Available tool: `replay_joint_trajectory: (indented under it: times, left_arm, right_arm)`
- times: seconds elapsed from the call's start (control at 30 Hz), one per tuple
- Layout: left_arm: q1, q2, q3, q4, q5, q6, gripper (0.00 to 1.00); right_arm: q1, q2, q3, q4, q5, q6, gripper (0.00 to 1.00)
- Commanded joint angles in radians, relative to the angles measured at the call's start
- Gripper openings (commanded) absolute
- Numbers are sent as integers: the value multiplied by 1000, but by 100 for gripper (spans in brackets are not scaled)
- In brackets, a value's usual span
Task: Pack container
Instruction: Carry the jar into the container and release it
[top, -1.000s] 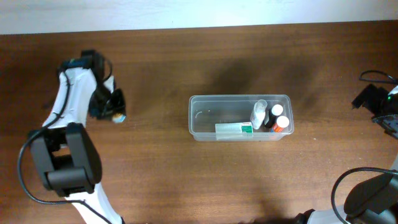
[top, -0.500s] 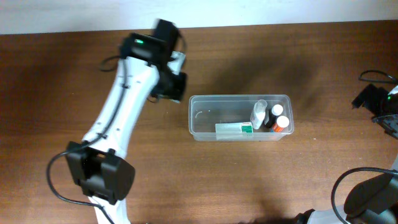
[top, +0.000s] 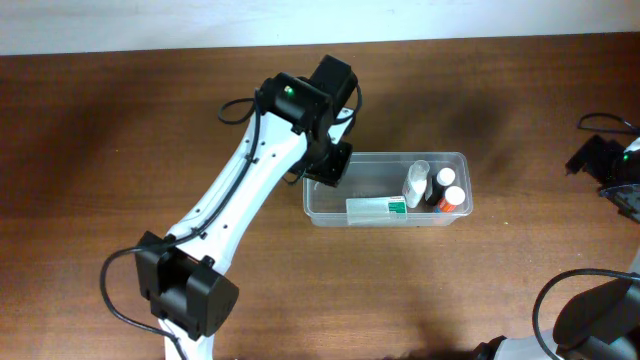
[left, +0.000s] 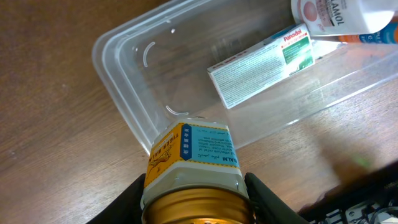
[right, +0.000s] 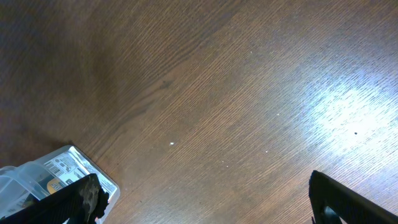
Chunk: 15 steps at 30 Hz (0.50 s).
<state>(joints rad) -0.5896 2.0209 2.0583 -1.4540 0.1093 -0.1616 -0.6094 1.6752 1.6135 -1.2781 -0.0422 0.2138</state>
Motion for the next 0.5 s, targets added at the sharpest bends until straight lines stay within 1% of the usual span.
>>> replay_joint_trajectory:
  times: [0.0, 0.23, 0.47]
  left_arm:
    - [-16, 57, 3, 1, 11, -13, 30]
    - [-39, 141, 3, -4, 10, -13, 30]
    - [-39, 190, 3, -12, 9, -12, 31]
  right_arm:
    - [-6, 9, -5, 3, 2, 12, 98]
    - [-6, 9, -5, 3, 2, 12, 98]
    - [-6, 9, -5, 3, 2, 12, 98]
